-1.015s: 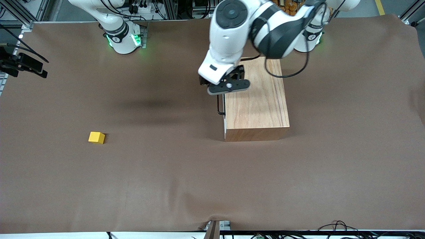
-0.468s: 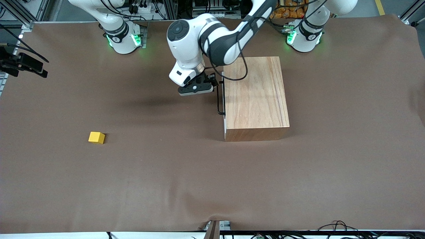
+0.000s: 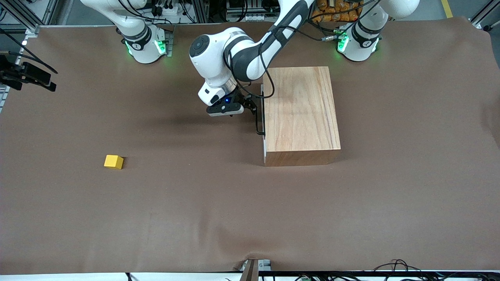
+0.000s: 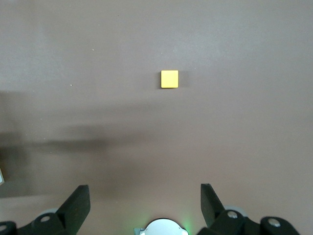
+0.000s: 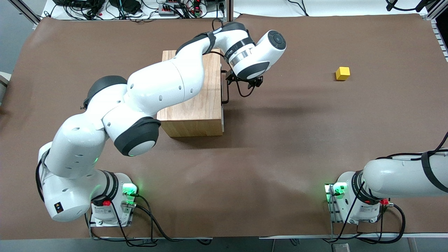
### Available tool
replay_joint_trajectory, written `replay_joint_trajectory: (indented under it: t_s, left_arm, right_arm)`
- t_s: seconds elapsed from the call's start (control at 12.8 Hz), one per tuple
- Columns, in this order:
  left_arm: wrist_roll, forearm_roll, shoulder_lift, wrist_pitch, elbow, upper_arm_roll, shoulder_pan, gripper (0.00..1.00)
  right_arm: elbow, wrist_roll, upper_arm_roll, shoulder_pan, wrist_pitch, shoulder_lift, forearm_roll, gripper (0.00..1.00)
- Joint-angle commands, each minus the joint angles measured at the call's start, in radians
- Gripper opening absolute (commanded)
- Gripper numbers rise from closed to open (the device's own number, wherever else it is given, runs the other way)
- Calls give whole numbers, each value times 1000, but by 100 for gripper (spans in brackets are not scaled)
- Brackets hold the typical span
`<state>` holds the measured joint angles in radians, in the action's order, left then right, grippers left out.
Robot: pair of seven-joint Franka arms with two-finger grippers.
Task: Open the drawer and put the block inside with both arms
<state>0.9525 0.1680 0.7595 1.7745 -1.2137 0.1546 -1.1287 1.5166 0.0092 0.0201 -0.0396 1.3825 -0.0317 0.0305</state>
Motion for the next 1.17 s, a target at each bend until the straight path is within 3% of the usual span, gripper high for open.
replay_joint_trajectory:
  t_s: [0.0, 1.09]
  left_arm:
    - [-26, 24, 38, -26, 28, 11, -6, 100]
    - [32, 5, 63, 45, 30, 5, 0, 100]
  right_arm:
    - [-10, -1, -9, -14, -10, 4, 12, 100]
    - [-10, 2, -8, -14, -8, 9, 12, 100]
